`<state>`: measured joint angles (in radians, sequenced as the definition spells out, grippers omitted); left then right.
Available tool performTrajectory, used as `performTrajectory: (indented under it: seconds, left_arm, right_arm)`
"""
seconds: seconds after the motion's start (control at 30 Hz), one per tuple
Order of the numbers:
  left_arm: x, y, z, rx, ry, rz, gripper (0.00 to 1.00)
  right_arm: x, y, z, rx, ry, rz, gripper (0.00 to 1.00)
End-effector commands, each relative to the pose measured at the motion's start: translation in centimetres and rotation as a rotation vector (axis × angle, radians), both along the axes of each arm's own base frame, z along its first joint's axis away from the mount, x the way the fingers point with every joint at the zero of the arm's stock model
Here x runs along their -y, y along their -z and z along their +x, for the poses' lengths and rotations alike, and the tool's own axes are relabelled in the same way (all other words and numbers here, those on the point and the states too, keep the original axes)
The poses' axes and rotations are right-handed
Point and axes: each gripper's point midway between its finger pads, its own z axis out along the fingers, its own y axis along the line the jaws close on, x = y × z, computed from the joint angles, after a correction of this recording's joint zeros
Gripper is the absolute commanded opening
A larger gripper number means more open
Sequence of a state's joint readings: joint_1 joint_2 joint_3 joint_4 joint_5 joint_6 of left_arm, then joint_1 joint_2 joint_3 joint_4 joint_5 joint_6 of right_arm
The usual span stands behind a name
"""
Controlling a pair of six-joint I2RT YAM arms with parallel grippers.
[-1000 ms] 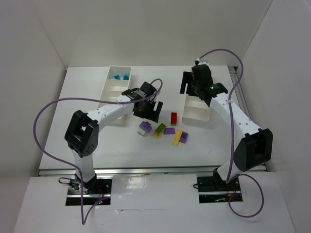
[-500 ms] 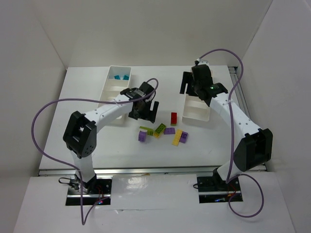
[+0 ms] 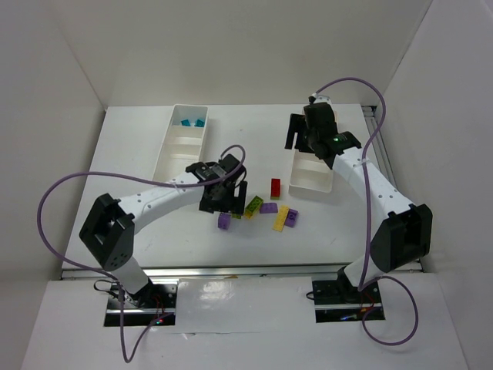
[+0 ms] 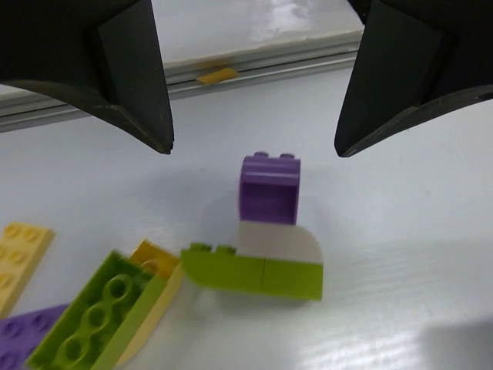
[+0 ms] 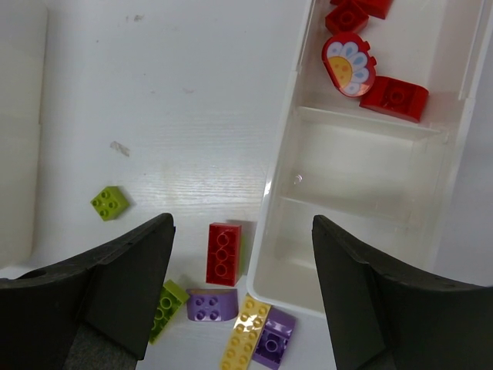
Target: Sort the legos into containers by color
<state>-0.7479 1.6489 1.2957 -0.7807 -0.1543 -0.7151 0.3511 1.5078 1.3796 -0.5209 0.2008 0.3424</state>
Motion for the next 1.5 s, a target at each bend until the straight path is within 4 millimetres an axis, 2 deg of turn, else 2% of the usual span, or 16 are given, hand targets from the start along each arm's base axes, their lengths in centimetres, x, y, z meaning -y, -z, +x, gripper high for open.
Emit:
performTrajectory:
  seconds: [0.0,0.23,0.37,0.43,0.6,0.67,0.73,0.77,0.8,0.9,0.97,1.03,1.13,1.27,1.3,1.47]
  left_arm:
    - [-1.3,1.3,-1.9,-0.007,-0.03,0.019,0.96]
    - [-0.5,2.2,-0.5,0.073,-0.041,-0.053,0.89]
    - [0.2,3.9,-0.5,0.05,-0.005,-0.058,0.82]
    - [0.4,4.5,-0.5,0.036,0.008,-0.053,0.72]
    - [0.3,3.1,-0.5,0.025,0.029,-0.033,0.34]
    - [0.0,1.3,0.2,0.058,0.037,-0.027,0.2]
    - [-0.3,-0.2,0.8,0.087,0.055,-0.031,0.14]
    - [-0.3,-1.0,0.9,0.09,0.098,-0.047,0.09]
    - [-0.2,-2.8,1.9,0.128,0.11,-0.084,0.0]
    - [0.2,-6.4,3.6,0.192,0.215,-0.163,0.0]
    - [0.6,-8.6,4.3,0.256,0.302,-0.206,0.0]
    - [0.4,-10.7,5.1,0.337,0.331,-0.242,0.0]
    - [0.8,-12.0,6.1,0.425,0.399,-0.278,0.0]
    - [0.9,-13.5,6.4,0.51,0.466,-0.295,0.0]
    - [1.0,-13.2,6.3,0.513,0.493,-0.294,0.0]
    - [1.3,-14.1,6.2,0.546,0.532,-0.325,0.0]
  right_arm:
    - [-0.3,-1.0,-0.4,0.03,-0.019,0.005,0.8]
    - [-0.4,-1.0,-0.2,0.03,-0.021,0.006,0.8]
    - [-0.4,-1.4,-0.3,0.039,-0.021,0.009,0.8]
    - [-0.3,-1.3,-0.4,0.03,-0.021,0.006,0.8]
    - [-0.1,-1.6,-0.5,0.041,-0.013,0.004,0.8]
    - [-0.3,-1.4,-0.7,0.031,-0.028,0.0,0.8]
    - [-0.4,-1.8,-0.3,0.026,-0.055,0.04,0.8]
    - [-0.6,-1.2,-0.4,0.0,-0.076,0.056,0.8]
    - [-1.4,-1.8,-0.5,0.006,-0.119,0.079,0.8]
    - [-3.6,-2.2,-1.1,-0.017,-0.232,0.131,0.81]
    - [-5.4,-3.4,-1.8,-0.013,-0.311,0.193,0.83]
    - [-7.9,-2.8,-3.3,-0.085,-0.442,0.281,0.84]
    - [-10.9,-3.4,-5.2,-0.15,-0.597,0.429,0.86]
    - [-13.1,-5.4,-6.0,-0.13,-0.7,0.579,0.87]
    - [-13.4,-5.7,-6.3,-0.143,-0.707,0.616,0.88]
    - [-15.1,-3.7,-6.8,-0.241,-0.772,0.66,0.91]
